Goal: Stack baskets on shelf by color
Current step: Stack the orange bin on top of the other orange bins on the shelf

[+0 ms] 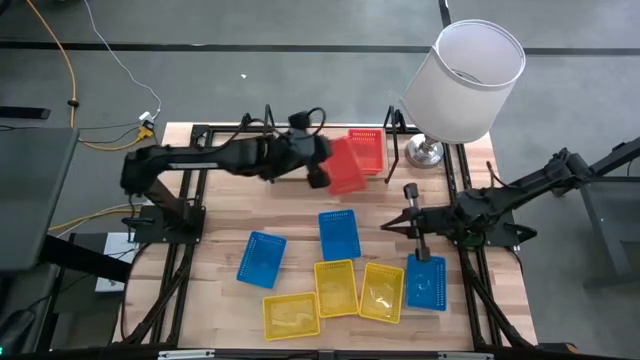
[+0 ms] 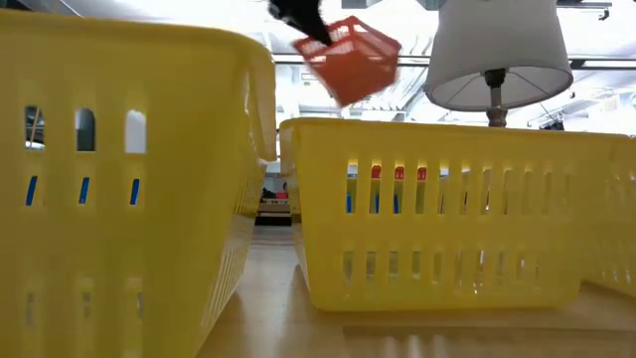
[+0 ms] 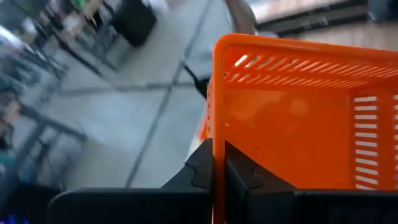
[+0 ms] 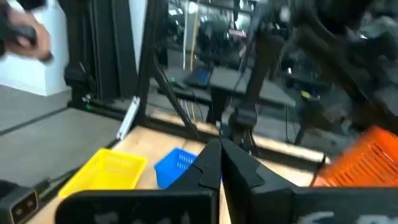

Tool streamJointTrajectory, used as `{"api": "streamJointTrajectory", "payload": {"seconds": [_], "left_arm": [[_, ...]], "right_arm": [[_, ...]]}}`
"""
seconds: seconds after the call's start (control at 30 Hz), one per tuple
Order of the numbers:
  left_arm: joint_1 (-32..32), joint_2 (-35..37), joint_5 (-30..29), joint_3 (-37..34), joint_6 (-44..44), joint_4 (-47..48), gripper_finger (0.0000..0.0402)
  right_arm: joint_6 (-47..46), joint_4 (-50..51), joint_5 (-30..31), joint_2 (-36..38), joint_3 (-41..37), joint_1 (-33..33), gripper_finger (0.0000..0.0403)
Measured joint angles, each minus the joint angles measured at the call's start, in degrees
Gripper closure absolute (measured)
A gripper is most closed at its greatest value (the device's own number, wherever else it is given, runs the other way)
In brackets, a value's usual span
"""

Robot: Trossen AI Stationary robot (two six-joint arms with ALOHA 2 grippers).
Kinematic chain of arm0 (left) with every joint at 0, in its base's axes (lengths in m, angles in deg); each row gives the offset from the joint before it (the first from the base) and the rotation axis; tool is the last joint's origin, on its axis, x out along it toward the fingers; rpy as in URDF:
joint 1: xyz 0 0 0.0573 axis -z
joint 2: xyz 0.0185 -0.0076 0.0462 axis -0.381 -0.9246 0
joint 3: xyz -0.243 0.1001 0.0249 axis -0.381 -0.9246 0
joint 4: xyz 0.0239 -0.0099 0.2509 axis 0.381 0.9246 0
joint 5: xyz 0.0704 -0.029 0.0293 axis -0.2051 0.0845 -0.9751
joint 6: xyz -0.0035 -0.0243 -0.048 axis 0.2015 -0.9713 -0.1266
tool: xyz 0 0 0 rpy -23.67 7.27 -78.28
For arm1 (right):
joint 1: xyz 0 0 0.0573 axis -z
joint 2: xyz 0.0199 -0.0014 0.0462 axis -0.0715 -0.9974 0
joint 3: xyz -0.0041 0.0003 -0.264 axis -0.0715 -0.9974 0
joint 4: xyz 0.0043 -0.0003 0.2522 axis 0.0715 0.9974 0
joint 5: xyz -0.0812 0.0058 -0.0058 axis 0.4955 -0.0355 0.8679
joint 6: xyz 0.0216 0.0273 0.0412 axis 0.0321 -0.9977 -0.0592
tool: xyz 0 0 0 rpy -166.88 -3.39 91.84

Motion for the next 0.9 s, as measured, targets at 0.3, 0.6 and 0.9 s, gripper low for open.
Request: {"api": "streamJointTrajectory", "payload": {"seconds": [0.3, 0.6, 0.9], "left_arm": [[-4.77, -8.46, 3.70, 0.07, 16.24, -15.77, 0.0401], [-9.15, -19.32, 8.37, 21.79, 12.85, 4.08, 0.0401], [-10.90, -29.89, 13.49, 36.43, 14.40, 11.84, 0.0401]], "right_arm": [[4.68, 0.55, -0.20, 0.72, 0.00, -2.09, 0.0403], [8.15, 1.63, 0.51, -1.67, 0.00, -2.07, 0.0403], [7.78, 1.97, 5.72, -1.87, 0.00, -2.07, 0.0402]]}}
